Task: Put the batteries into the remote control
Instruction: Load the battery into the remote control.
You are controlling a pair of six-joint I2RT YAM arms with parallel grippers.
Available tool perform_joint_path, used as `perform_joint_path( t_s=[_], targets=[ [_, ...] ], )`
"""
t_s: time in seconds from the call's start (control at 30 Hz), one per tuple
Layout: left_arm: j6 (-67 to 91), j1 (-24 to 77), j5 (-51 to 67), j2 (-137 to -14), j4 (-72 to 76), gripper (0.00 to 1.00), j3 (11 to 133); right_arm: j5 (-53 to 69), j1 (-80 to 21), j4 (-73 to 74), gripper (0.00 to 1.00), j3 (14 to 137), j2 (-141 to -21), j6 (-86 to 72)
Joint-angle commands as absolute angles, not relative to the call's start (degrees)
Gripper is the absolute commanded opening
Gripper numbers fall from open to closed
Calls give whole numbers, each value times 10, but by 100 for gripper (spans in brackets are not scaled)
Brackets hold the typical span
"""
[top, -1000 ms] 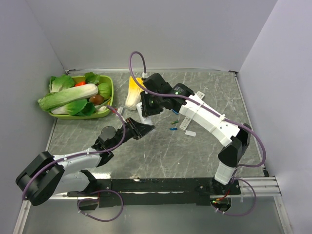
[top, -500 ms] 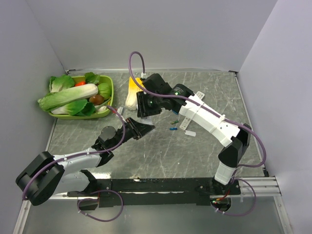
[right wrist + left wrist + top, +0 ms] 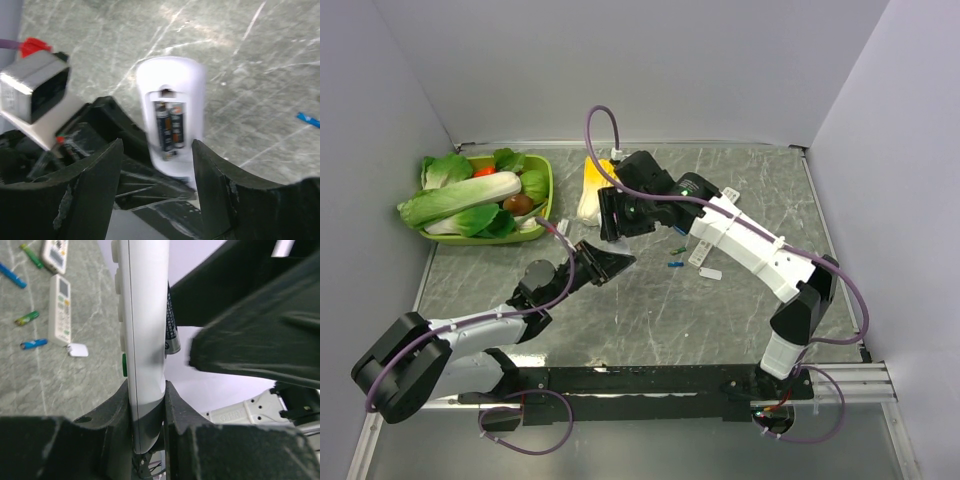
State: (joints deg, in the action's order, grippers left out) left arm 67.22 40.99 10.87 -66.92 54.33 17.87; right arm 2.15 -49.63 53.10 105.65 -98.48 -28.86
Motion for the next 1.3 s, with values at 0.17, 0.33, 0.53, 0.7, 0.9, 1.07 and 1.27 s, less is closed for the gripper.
perform_joint_path(
  t_s=[0.17, 0.33, 0.53, 0.7, 0.9, 1.07, 1.27],
  targets=[
    [689, 388, 145, -635, 662, 2, 165, 85, -473, 412, 66, 994, -833, -95],
    [687, 383, 157, -619, 657, 2, 161, 184, -461, 284, 67, 868, -746, 59],
    [685, 381, 166, -611, 649, 2, 165, 274, -460, 160, 69, 756, -664, 201],
    [689, 381, 192, -622, 668, 2, 172, 377, -453, 187, 68, 758, -686, 374],
    [689, 381, 221, -638, 679, 2, 185, 442, -426, 232, 59, 788, -729, 475],
    [682, 381, 233, -641, 671, 2, 194, 460, -421, 250, 50, 798, -752, 510],
    [677, 381, 242, -642, 662, 2, 202, 464, -421, 251, 47, 795, -766, 519]
  ],
)
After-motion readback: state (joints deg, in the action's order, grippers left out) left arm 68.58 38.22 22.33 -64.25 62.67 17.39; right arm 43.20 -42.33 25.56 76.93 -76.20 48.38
